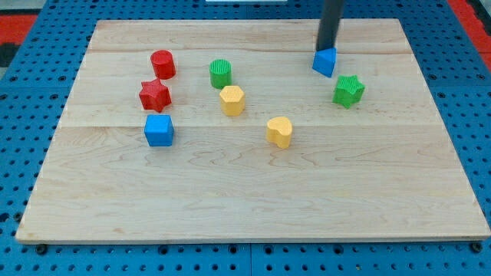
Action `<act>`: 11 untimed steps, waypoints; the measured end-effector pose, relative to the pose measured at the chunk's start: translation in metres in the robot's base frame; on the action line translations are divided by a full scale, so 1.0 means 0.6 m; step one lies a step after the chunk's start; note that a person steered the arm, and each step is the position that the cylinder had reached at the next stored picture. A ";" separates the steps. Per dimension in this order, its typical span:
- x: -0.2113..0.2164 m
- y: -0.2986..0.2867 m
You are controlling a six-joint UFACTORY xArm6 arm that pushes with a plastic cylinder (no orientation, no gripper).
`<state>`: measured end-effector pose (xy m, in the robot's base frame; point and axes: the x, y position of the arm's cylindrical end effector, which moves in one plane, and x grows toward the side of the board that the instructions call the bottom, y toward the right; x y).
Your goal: Move the green star to the top right of the yellow heart
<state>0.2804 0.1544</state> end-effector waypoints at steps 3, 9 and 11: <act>0.190 0.128; 0.201 0.062; 0.204 0.001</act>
